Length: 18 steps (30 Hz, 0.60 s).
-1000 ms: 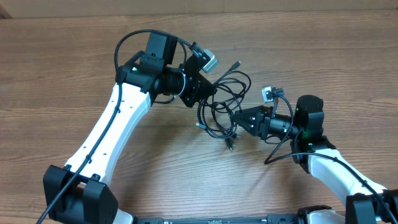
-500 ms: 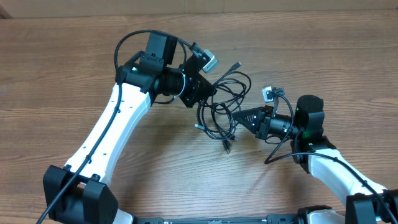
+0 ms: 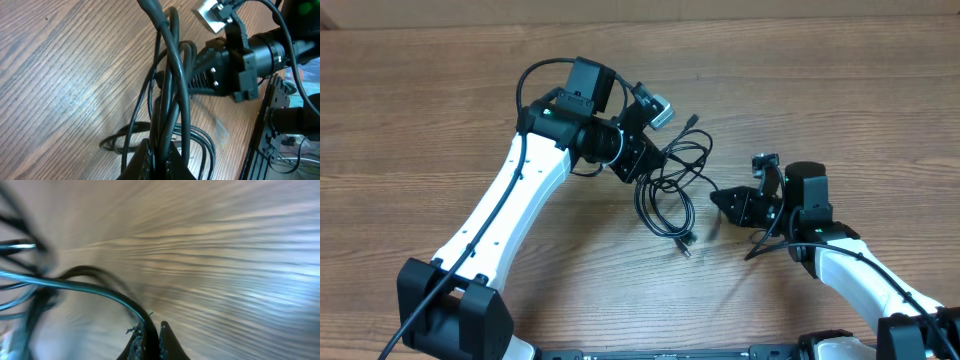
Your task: Untangle cables
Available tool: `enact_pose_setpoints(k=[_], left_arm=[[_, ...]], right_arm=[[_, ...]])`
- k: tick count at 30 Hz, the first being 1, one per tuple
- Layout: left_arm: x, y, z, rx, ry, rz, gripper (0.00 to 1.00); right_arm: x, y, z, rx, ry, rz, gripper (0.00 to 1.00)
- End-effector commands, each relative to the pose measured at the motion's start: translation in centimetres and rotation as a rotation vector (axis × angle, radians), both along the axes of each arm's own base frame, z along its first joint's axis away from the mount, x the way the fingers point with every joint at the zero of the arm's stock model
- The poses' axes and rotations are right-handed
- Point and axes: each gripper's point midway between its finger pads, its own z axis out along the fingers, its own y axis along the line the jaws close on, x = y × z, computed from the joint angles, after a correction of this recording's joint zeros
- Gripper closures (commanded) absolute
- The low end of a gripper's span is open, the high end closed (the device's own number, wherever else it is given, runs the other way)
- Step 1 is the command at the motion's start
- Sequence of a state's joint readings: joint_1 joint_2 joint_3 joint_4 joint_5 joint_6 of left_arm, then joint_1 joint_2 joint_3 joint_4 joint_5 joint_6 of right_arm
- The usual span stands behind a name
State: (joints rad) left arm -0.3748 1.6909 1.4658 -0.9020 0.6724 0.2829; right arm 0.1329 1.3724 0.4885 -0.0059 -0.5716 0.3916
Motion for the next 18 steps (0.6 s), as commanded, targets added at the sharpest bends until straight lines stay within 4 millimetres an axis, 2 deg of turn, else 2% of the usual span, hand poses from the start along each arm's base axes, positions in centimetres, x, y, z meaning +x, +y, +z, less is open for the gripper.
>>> enact_pose_setpoints(k=[1, 4, 7, 8, 9, 11, 13, 14, 18], left_arm=[[0.5, 0.4, 1.0, -0.018, -0.018, 0.025, 0.96], [0.5, 0.4, 1.0, -0.018, -0.018, 0.024, 0.95], [0.5, 0.4, 1.0, -0.018, -0.015, 0.025, 0.96], [0.4, 0.4, 1.0, -0.017, -0.014, 0.024, 0.96], [0.4, 0.4, 1.0, -0.016, -0.013, 0.025, 0.96], [0.4, 0.4, 1.0, -0.016, -0.011, 0.025, 0.96], [0.4, 0.4, 0.9, -0.015, -0.010, 0.025, 0.96], [0.4, 0.4, 0.9, -0.015, -0.010, 0.025, 0.96], [0.4, 0.4, 0.9, -0.015, -0.010, 0.025, 0.96]], right_arm=[[1.2, -3.9, -2.0, -0.184, 0.014, -0.173, 0.96], [1.5, -4.7, -2.2, -0.212, 0.011, -0.217, 0.96], [1.9, -4.4, -1.7, -0.193, -0.009, -0.216, 0.96], [2.0, -4.1, -1.5, -0.176, -0.017, -0.203, 0.90], [2.0, -3.6, -1.2, -0.153, -0.022, -0.184, 0.73], [1.9, -3.1, -0.9, -0.125, -0.025, -0.160, 0.50], [1.7, -2.7, -0.8, -0.110, -0.022, -0.146, 0.21], [1.6, -2.5, -0.8, -0.098, -0.020, -0.134, 0.02], [1.3, -1.8, -0.5, -0.066, -0.016, -0.104, 0.00]])
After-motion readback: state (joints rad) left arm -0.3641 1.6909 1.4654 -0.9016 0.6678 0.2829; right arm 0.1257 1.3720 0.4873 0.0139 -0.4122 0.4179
